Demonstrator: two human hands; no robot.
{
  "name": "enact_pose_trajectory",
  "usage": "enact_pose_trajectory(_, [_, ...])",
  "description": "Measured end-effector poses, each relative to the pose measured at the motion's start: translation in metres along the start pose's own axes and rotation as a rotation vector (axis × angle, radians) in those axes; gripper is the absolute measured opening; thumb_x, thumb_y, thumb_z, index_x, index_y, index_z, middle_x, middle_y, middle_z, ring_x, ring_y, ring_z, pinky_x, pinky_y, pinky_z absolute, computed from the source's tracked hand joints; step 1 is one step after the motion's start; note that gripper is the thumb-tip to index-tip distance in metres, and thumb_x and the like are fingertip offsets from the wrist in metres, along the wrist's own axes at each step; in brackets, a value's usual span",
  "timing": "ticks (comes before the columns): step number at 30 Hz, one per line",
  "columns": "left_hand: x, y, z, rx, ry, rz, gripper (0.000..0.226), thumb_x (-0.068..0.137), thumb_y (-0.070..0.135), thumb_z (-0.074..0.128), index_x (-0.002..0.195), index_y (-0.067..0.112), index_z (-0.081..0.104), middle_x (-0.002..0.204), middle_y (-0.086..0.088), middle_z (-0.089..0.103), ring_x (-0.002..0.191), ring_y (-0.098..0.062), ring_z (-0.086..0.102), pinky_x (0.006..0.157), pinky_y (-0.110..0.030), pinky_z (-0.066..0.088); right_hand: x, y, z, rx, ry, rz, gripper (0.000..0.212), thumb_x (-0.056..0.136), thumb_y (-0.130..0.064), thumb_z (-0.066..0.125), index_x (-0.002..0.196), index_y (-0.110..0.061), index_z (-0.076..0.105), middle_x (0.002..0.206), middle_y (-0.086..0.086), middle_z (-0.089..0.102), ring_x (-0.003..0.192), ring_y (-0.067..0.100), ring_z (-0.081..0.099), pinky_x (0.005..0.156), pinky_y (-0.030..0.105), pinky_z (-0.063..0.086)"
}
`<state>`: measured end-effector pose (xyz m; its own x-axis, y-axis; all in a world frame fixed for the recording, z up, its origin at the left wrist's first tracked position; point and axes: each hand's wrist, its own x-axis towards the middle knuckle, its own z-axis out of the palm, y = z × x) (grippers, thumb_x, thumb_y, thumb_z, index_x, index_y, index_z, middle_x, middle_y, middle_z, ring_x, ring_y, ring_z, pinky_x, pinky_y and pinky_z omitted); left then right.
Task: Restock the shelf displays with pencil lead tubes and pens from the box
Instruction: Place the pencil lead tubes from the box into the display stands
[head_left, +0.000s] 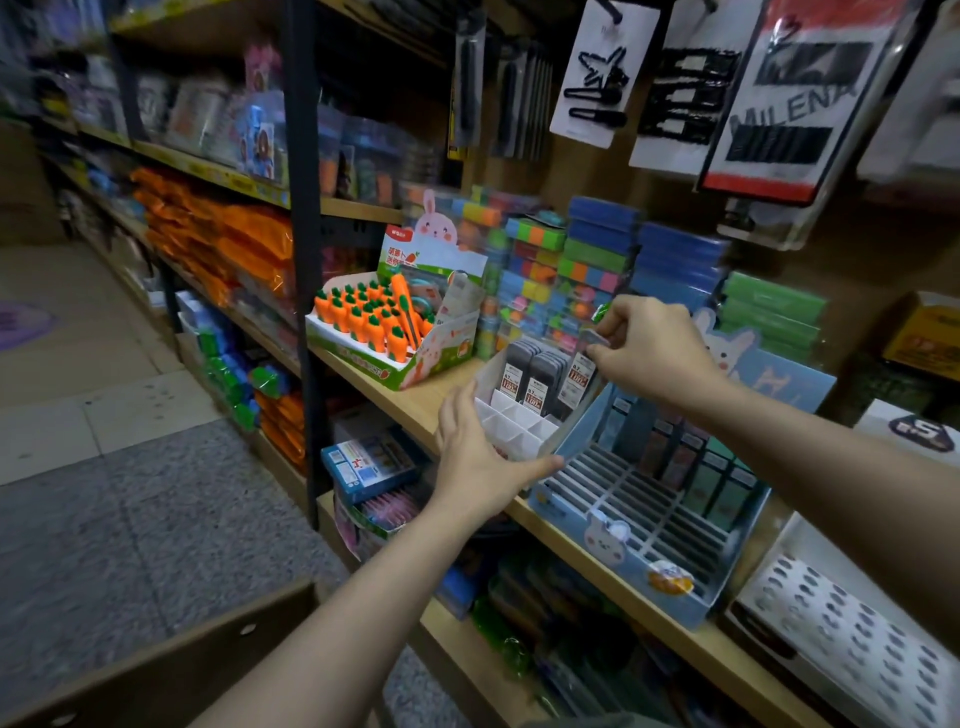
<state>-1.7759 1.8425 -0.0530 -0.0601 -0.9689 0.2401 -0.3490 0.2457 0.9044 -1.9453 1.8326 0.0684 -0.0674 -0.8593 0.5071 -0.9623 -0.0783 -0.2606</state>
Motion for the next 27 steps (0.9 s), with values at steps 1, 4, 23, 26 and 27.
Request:
enact_pose_trajectory(1, [0.001, -0.003, 0.001, -0.001, 0.017, 0.000, 0.120, 0.059, 0.044, 0.089, 0.150, 0.026, 0.013, 0.153, 0.007, 0.015, 0.144, -0.017, 0.017, 0.115, -0.039, 0.029, 0.001, 0.000, 0.002, -0.005, 0.002, 0.003, 0.013, 0.082, -0.027, 0.070, 0.085, -0.018, 0.062, 0.083, 0.001, 0.065, 0.078, 0.021, 0.061, 0.068, 0.035, 0.053])
enact_pose_trajectory(4, [0.004, -0.010, 0.003, -0.010, 0.045, 0.008, 0.117, 0.061, 0.040, 0.089, 0.150, 0.025, 0.014, 0.151, 0.009, 0.016, 0.142, -0.017, 0.021, 0.113, -0.037, 0.029, 0.005, -0.001, -0.001, -0.027, -0.004, -0.010, 0.013, 0.079, -0.026, 0.072, 0.084, -0.020, 0.062, 0.083, 0.001, 0.064, 0.078, 0.022, 0.061, 0.067, 0.034, 0.052])
enact_pose_trajectory(23, [0.003, -0.013, 0.006, -0.022, 0.071, 0.015, 0.110, 0.061, 0.033, 0.087, 0.148, 0.026, 0.019, 0.148, 0.010, 0.019, 0.138, -0.016, 0.024, 0.104, -0.028, 0.029, -0.009, 0.007, 0.025, -0.026, -0.002, -0.001, 0.015, 0.078, -0.033, 0.079, 0.085, -0.020, 0.078, 0.083, 0.000, 0.072, 0.080, 0.018, 0.064, 0.073, 0.035, 0.055])
enact_pose_trajectory(26, [0.001, -0.009, 0.004, -0.032, 0.064, -0.002, 0.111, 0.063, 0.033, 0.089, 0.149, 0.025, 0.019, 0.150, 0.009, 0.019, 0.140, -0.017, 0.024, 0.108, -0.031, 0.031, -0.011, 0.005, 0.027, 0.068, 0.015, 0.097, 0.011, 0.077, -0.027, 0.080, 0.082, -0.021, 0.073, 0.085, 0.000, 0.070, 0.083, 0.018, 0.064, 0.074, 0.034, 0.054])
enact_pose_trajectory(27, [-0.001, -0.006, 0.002, -0.030, 0.062, -0.009, 0.112, 0.063, 0.034, 0.089, 0.149, 0.024, 0.018, 0.151, 0.008, 0.020, 0.140, -0.017, 0.024, 0.111, -0.034, 0.032, -0.013, 0.004, 0.027, 0.090, 0.016, 0.138, 0.009, 0.078, -0.025, 0.079, 0.078, -0.022, 0.071, 0.082, -0.001, 0.069, 0.082, 0.018, 0.064, 0.072, 0.032, 0.052])
